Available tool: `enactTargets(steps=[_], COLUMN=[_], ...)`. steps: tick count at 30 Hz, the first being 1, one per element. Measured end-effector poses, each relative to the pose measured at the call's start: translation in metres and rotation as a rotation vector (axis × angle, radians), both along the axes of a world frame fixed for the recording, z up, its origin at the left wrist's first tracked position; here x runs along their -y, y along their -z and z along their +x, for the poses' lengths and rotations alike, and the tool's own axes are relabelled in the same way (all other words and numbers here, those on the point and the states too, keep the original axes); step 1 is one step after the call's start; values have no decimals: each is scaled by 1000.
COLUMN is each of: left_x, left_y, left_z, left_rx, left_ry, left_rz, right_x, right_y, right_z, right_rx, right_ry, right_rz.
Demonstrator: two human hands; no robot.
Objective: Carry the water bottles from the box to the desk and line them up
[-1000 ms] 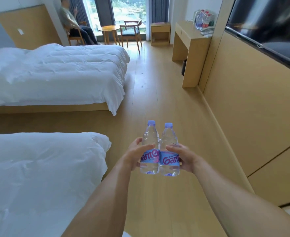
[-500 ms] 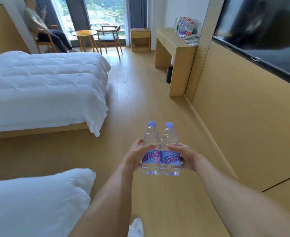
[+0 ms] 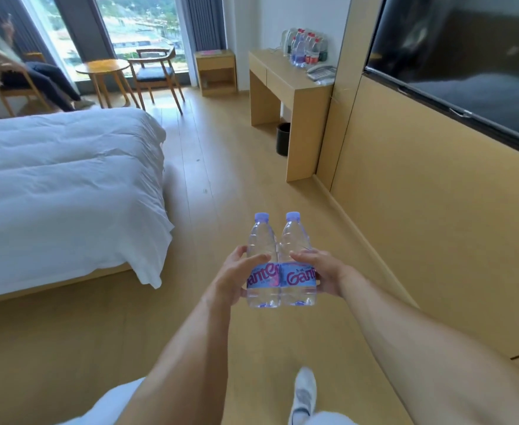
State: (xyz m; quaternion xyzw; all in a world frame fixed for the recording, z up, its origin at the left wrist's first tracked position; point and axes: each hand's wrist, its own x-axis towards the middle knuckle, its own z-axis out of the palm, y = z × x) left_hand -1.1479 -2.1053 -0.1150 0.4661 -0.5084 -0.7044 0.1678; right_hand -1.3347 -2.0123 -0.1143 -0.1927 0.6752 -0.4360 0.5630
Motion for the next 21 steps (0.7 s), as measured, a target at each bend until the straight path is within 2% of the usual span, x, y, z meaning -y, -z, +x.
enactTargets(steps=[9,21], left_x=[142,318], left_y=[10,4], left_z=[-21,-73], left_rx=[16,24], left_ry=[-114,-278], left_rz=[-29,-6], right_x=[165,370], right_y=[22,16], right_z=[-36,-101], right_rx=[65,99], right_ry=[-135,-355], right_rz=[-36,-33])
